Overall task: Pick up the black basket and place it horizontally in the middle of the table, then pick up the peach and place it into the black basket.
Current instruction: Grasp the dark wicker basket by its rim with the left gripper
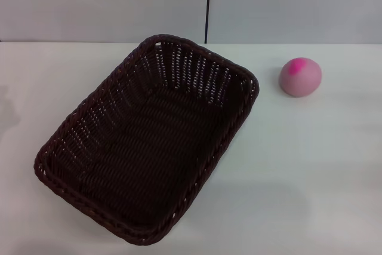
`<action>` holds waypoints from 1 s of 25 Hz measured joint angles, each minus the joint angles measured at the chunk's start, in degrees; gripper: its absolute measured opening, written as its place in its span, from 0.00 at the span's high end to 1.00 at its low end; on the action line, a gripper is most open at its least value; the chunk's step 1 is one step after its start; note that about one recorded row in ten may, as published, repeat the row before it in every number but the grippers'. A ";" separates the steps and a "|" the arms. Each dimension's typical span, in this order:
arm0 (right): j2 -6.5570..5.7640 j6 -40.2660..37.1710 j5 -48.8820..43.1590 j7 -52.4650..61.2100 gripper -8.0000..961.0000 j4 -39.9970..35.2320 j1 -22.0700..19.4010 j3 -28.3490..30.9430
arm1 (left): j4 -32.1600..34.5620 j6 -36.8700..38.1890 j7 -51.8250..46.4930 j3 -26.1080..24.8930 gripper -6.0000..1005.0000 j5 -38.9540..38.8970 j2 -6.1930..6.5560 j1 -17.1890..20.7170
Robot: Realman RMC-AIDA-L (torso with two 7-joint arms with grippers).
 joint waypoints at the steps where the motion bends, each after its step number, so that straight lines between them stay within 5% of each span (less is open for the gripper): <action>1: 0.00 0.00 0.00 0.00 0.38 0.04 0.00 0.00 | 0.00 0.00 -0.01 -0.12 0.98 -0.11 -0.04 0.00; 12: 0.00 0.98 0.00 0.00 0.38 0.19 0.01 0.00 | -0.09 1.73 -1.70 -0.33 0.82 -0.10 -0.21 -0.53; 17: 0.00 1.47 0.00 0.08 0.38 0.20 0.01 0.00 | 3.52 1.71 -8.98 4.20 0.71 0.15 0.15 -1.40; 22: 0.00 1.50 0.00 3.03 0.38 0.19 0.01 0.00 | 17.56 -1.85 -28.91 15.21 0.51 0.55 1.20 -2.42; 24: 0.00 1.50 0.00 3.48 0.38 0.18 0.01 0.00 | 23.02 -3.10 -36.80 19.12 0.38 2.05 2.36 -3.12; 25: 0.00 1.50 0.00 3.60 0.38 0.17 0.00 0.00 | 27.46 -3.73 -44.53 21.74 0.31 5.69 4.22 -4.71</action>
